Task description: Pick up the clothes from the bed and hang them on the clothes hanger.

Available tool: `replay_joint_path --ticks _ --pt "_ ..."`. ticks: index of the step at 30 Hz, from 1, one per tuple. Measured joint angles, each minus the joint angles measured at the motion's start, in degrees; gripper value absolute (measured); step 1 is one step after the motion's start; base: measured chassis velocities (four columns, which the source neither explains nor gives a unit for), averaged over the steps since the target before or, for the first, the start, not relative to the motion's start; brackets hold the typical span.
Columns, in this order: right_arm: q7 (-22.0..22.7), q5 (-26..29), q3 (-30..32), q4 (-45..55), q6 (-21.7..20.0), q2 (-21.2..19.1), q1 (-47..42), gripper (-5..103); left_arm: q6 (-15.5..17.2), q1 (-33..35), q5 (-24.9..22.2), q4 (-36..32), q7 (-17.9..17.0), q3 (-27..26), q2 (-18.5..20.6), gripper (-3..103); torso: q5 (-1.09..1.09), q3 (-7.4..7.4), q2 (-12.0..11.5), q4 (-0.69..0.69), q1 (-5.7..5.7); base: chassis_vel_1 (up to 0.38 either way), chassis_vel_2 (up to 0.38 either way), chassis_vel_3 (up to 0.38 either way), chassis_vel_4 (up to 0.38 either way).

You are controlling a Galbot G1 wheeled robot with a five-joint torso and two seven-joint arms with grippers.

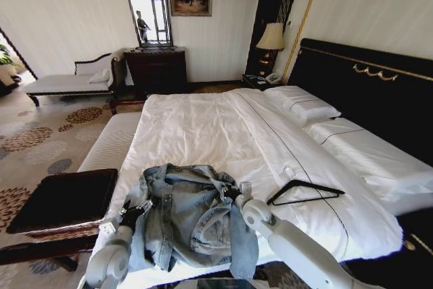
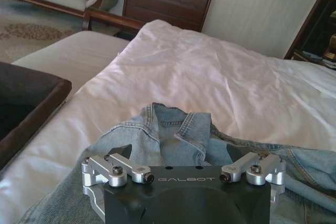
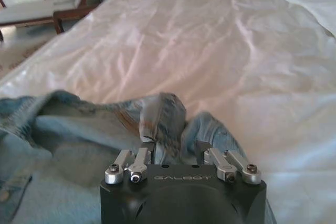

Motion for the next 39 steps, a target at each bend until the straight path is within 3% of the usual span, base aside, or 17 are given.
replay_joint_path --ticks 3,5,8,10,11,14,16,23,35,39 --pt "-2.04 0.34 0.97 0.41 1.78 0.28 1.28 56 2.12 -5.76 -5.57 4.52 -2.16 2.38 2.28 100 0.0 0.0 0.0 0.0 0.0 0.0 0.0 0.0 0.0" --pt "-2.21 0.45 1.07 0.43 1.92 0.31 1.47 56 2.36 -6.76 -6.36 5.39 -2.5 2.8 2.59 100 0.0 0.0 0.0 0.01 0.0 0.0 0.0 0.0 0.0" --pt "-2.76 0.69 1.25 0.48 2.23 0.56 2.31 72 3.51 -14.57 -10.8 11.98 -3.3 5.84 3.93 100 0.0 0.0 0.0 0.01 0.0 0.0 0.0 0.0 0.0" --pt "-2.8 0.67 1.24 0.48 2.23 0.66 2.38 72 3.66 -16.17 -11.4 13.23 -3.45 6.37 3.99 100 0.0 0.01 0.0 0.0 0.0 0.0 0.0 0.0 0.0" --pt "-2.85 0.42 0.87 0.47 2.23 0.97 2.63 83 4.1 -20.33 -13.04 17.08 -3.87 8.1 3.89 100 0.0 0.01 -0.01 -0.02 0.01 0.0 0.0 0.0 0.0" --pt "-2.86 0.28 0.48 0.32 2.23 1.24 2.76 88 4.44 -23.07 -13.63 19.74 -4.12 9.56 3.59 100 0.0 0.01 -0.01 -0.01 0.01 0.0 0.0 0.0 0.0" --pt "-2.86 0.19 0.34 0.15 2.23 1.51 2.79 97 4.68 -26.31 -13.51 22.72 -4.4 12.22 3.07 103 0.01 0.01 -0.01 0.0 0.01 0.0 0.0 0.0 0.0" --pt "-2.81 0.1 0.91 -0.14 2.18 1.71 2.78 100 5.23 -27.91 -11.48 24.77 -5.27 16.43 1.96 98 0.01 0.0 -0.01 -0.01 0.01 0.0 0.0 0.0 0.0" --pt "-2.36 0.37 1.51 -0.58 2.1 2.06 2.67 100 4.97 -30.8 -9.94 30.68 -4.47 18.91 2.8 95 0.01 0.0 -0.01 0.01 0.01 0.0 0.0 0.0 0.0" --pt "-2.25 0.48 2.21 -0.26 2.08 1.57 2.22 100 4.98 -32.96 -10.45 33.47 -4.45 19.87 2.04 86 0.01 0.0 0.0 -0.01 0.01 0.0 0.0 0.0 0.0"
